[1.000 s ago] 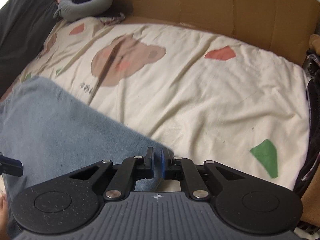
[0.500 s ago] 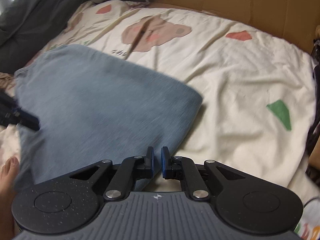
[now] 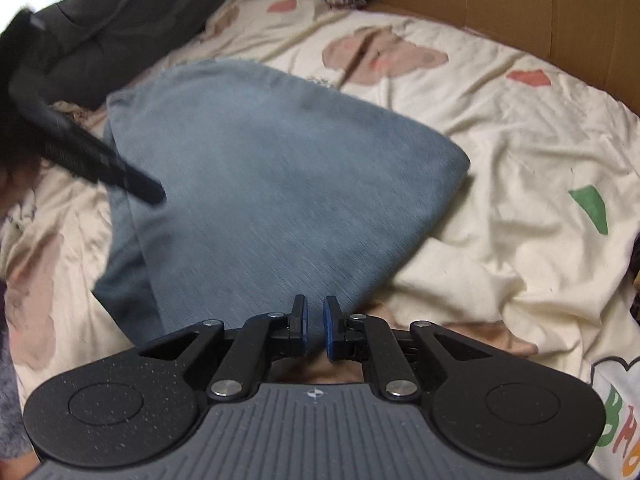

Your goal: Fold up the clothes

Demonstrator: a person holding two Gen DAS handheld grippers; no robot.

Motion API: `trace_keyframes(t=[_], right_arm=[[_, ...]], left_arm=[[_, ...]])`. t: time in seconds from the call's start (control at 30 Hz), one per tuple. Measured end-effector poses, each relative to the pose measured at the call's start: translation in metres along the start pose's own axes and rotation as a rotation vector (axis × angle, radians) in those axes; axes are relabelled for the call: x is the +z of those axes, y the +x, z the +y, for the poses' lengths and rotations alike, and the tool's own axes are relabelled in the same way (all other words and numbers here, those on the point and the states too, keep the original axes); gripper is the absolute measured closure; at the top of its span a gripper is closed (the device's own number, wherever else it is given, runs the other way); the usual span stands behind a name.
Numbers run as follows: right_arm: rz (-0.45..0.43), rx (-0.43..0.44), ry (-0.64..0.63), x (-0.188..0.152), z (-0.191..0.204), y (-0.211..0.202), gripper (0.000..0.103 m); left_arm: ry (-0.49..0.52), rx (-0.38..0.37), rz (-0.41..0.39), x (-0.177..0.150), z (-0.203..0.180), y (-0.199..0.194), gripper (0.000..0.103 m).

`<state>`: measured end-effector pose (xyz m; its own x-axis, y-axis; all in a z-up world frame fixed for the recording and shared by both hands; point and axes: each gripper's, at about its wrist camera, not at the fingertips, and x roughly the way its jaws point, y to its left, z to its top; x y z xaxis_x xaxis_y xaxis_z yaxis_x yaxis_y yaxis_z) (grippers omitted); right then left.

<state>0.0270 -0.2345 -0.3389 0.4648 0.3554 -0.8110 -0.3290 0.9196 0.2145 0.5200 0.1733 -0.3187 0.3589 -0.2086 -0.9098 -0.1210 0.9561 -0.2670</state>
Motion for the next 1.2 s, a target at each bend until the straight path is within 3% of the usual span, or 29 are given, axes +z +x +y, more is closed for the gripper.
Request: trace_keyframes(t=[0.23, 0.53, 0.8, 1.03, 1.13, 1.2], right_arm=[[0.044, 0.018, -0.028, -0.001, 0.017, 0.017, 0.095], [0.114, 0.051, -0.089, -0.02, 0.041, 0.021, 0.095], [0.112, 0.108, -0.045, -0.021, 0.046, 0.005, 0.094], [0.155, 0.098, -0.042, -0.029, 0.05, 0.014, 0.094], [0.164, 0.085, -0.033, -0.031, 0.048, 0.021, 0.091], [0.162, 0.089, -0.032, -0.031, 0.047, 0.021, 0.091]], left_arm=[[-0.038, -0.042, -0.058, -0.021, 0.002, 0.009, 0.09], [-0.039, -0.078, -0.011, -0.052, -0.004, 0.017, 0.092], [0.007, -0.072, -0.032, -0.068, -0.015, -0.015, 0.093], [-0.016, -0.046, 0.009, -0.078, -0.012, 0.0, 0.093], [-0.014, -0.045, 0.041, -0.082, -0.012, 0.016, 0.101], [0.01, -0.042, 0.061, -0.084, -0.014, 0.022, 0.1]])
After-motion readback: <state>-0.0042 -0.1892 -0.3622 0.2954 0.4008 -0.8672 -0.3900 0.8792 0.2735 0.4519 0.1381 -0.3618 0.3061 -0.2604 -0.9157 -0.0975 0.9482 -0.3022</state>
